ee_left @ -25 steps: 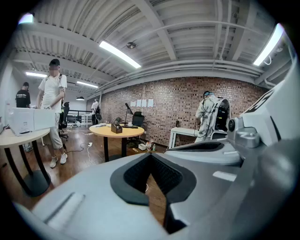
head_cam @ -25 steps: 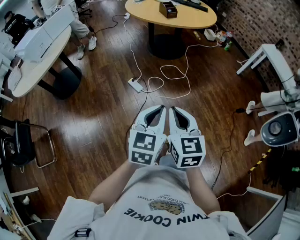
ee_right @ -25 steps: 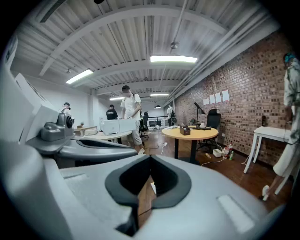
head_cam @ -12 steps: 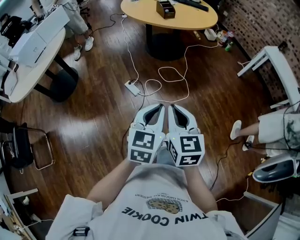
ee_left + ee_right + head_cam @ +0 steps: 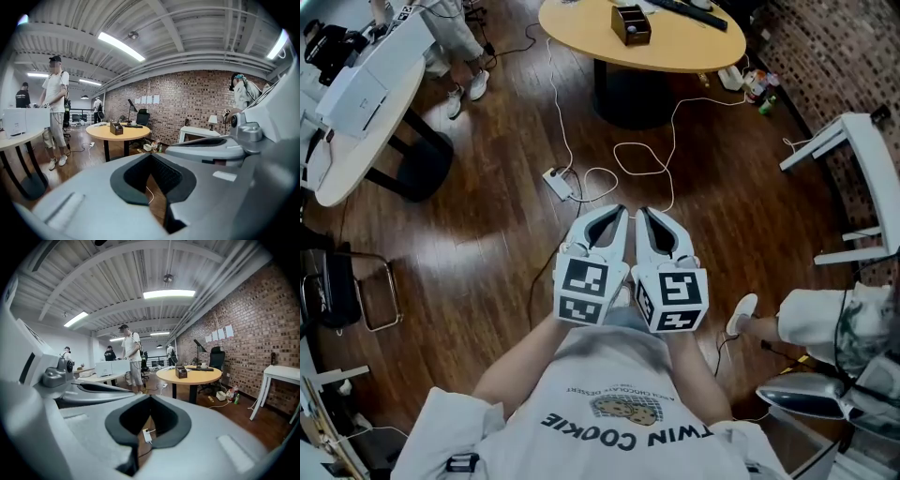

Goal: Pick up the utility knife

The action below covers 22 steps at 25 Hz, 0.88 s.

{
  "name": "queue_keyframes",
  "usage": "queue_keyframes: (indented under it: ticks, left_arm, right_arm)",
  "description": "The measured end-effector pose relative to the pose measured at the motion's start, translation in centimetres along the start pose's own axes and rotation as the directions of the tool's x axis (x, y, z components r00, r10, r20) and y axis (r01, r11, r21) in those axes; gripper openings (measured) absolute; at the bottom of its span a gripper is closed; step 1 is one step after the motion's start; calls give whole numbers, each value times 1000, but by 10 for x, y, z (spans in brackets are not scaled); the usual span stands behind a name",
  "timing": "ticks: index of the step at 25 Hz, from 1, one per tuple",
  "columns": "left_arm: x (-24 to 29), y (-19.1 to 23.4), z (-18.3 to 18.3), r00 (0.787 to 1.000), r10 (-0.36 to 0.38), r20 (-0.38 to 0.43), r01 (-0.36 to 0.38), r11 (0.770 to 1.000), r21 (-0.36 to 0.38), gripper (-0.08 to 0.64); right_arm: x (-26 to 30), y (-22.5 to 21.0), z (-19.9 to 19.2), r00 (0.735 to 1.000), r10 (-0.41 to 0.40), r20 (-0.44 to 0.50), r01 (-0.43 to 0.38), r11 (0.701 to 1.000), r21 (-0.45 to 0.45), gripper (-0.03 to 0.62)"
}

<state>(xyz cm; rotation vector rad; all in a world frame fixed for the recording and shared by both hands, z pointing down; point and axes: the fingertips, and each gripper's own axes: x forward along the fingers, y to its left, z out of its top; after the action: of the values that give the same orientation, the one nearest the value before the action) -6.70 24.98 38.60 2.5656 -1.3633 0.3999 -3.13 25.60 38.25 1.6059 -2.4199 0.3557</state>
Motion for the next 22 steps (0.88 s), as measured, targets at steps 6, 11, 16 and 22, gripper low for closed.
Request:
queue_keyframes:
  ticks: [6, 11, 16, 22]
  left_arm:
    - [47, -9, 16, 999, 36, 6, -36, 999, 7, 8]
    - [76, -11, 28, 999, 50, 5, -50, 999, 14, 8]
    - [101, -8, 39, 999, 47, 11, -47, 999, 26, 8]
    - [138, 3, 39, 1000, 26, 6, -26, 999, 28, 8]
  right_arm:
    - [19, -46, 11, 999, 27, 18, -27, 1000, 2, -2]
    - [33, -72, 17, 999, 38, 23, -38, 999, 10, -2]
    - [49, -94, 20, 999, 24, 25, -25, 999, 23, -2]
    - [79, -118, 23, 1000, 4, 26, -5, 1000, 23, -2]
